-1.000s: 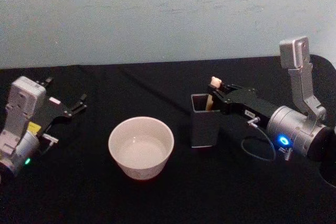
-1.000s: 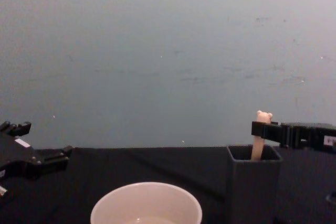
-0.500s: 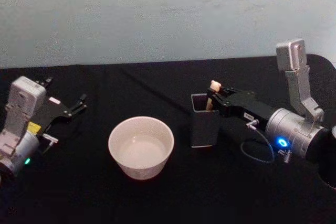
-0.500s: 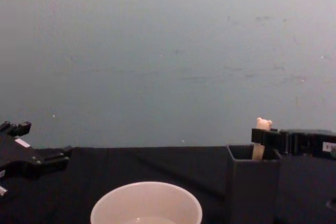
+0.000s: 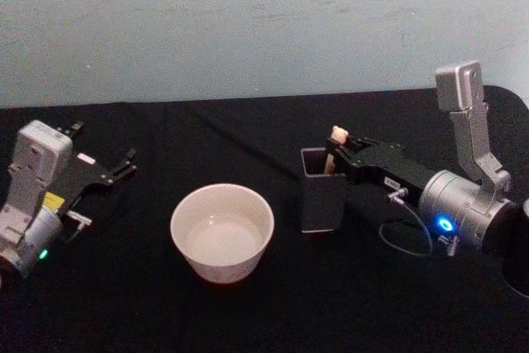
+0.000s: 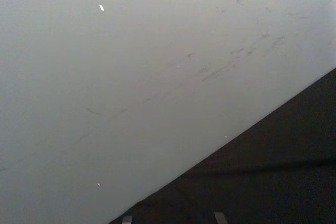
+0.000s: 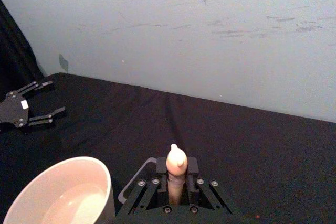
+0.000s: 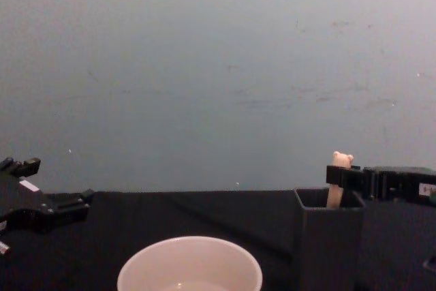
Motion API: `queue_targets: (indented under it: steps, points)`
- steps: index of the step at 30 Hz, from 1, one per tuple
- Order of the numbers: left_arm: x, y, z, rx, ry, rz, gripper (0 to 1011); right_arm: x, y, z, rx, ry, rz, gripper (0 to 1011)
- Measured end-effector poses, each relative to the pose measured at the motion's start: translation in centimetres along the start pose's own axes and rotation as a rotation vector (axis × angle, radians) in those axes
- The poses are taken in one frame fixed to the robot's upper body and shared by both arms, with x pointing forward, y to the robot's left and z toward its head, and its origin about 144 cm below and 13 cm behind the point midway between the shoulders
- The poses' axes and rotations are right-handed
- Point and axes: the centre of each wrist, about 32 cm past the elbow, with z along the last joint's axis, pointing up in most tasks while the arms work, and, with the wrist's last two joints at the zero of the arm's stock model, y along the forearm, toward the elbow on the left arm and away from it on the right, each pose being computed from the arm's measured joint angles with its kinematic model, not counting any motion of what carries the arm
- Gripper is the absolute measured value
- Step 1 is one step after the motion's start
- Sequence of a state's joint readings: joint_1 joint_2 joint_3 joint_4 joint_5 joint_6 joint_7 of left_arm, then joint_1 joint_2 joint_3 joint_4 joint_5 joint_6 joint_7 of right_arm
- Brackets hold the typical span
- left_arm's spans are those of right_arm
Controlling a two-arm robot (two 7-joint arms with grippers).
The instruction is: Pick up the stirring spoon with one hand, stir inside the cup, then place it back in its original position.
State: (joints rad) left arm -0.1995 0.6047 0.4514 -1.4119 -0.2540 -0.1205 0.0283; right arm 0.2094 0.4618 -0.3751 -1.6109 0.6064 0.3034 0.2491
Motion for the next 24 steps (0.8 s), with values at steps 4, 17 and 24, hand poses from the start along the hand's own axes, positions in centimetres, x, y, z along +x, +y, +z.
queue_targets:
  steps: [4,17,24]
  points:
    - [0.0,0.0,0.0,0.0,0.0,0.0,1001,0.01,-0.01,0.01,0.001,0.0,0.001,218]
    - [0.0,0.0,0.0,0.0,0.0,0.0,1001,0.02,-0.02,0.01,0.003,0.0,0.002,528]
    - [0.0,0.0,0.0,0.0,0.0,0.0,1002,0.02,-0.02,0.01,0.004,0.0,0.002,747]
